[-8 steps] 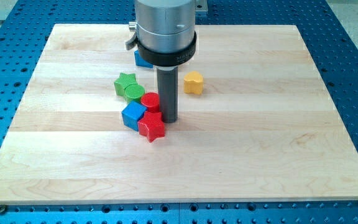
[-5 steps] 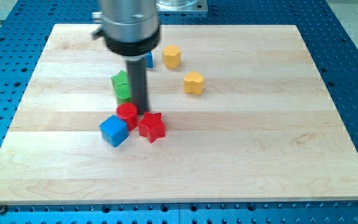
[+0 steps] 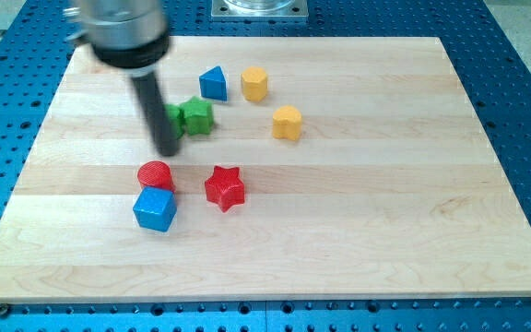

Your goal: Push the green blocks below the triangle

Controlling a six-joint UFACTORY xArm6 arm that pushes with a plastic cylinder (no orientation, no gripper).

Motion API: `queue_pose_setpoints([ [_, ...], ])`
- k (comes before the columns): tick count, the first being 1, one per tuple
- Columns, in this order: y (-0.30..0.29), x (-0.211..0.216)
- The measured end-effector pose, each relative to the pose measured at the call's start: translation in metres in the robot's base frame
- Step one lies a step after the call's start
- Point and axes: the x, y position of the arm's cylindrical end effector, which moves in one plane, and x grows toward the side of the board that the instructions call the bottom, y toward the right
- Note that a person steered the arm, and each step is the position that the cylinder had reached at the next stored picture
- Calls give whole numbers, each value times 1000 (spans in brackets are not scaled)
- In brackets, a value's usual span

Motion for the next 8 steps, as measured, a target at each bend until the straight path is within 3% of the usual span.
queue_pose_setpoints([
  [1, 68, -29],
  [2, 31, -8],
  [4, -95, 16],
  [6, 6, -33],
  [7, -92, -32],
  [8, -75, -66],
])
